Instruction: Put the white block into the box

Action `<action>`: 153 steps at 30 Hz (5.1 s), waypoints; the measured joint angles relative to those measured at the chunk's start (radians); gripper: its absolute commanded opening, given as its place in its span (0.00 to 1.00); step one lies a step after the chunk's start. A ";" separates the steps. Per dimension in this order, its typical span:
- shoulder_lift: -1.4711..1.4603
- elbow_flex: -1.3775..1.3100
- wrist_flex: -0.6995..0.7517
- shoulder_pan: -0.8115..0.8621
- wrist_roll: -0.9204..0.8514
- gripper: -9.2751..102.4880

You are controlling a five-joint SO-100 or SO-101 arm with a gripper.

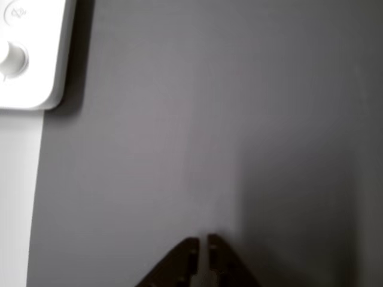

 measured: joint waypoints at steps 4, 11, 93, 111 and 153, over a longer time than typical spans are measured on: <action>-0.005 -0.003 0.000 0.011 -0.043 0.07; -0.178 -0.098 -0.018 0.072 -0.054 0.07; -2.260 -1.948 -0.074 0.284 0.110 0.07; -2.404 -2.207 0.040 0.278 0.137 0.07; -2.425 -2.209 0.084 0.262 1.109 0.07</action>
